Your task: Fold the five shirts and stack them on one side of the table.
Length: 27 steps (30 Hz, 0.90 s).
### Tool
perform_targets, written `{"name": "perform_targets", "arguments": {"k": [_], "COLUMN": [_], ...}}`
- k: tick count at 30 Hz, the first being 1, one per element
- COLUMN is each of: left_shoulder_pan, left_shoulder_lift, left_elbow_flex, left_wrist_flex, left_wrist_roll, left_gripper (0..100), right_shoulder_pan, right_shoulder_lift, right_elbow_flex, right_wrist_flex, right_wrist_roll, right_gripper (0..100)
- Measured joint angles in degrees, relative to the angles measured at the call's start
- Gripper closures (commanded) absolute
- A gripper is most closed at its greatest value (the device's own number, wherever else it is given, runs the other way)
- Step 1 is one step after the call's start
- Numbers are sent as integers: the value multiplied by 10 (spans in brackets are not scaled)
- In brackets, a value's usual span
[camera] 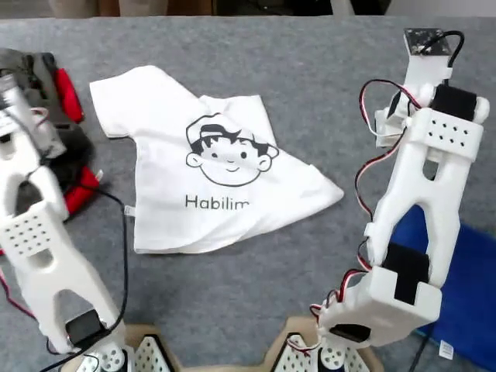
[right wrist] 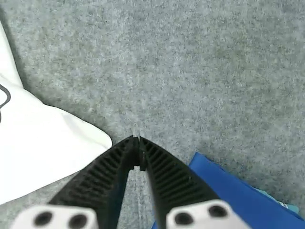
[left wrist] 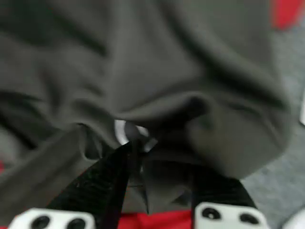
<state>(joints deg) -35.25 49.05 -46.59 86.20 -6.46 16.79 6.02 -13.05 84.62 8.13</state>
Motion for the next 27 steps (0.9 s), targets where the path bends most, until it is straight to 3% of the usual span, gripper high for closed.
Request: {"name": "perform_targets", "arguments": {"k": [9,16,21,27], "left_shoulder_pan": [-127,-168,-122,22], "left_shoulder_lift": [1,13,16,17], "left_elbow_flex": [-72,-83,-129,-168], "left_wrist_flex": [-33,-62,22,130], "left_wrist_roll": [-11,-27,-19,22], "left_gripper": [871,871,872,871], "right_shoulder_pan": [0,0,0,-2], "right_shoulder_lift": [0,0,0,0], "right_elbow_flex": [0,0,0,0], "right_wrist_flex": [0,4,6,8], "right_wrist_roll": [0,0,0,0], "right_gripper": [993,993,993,993]}}
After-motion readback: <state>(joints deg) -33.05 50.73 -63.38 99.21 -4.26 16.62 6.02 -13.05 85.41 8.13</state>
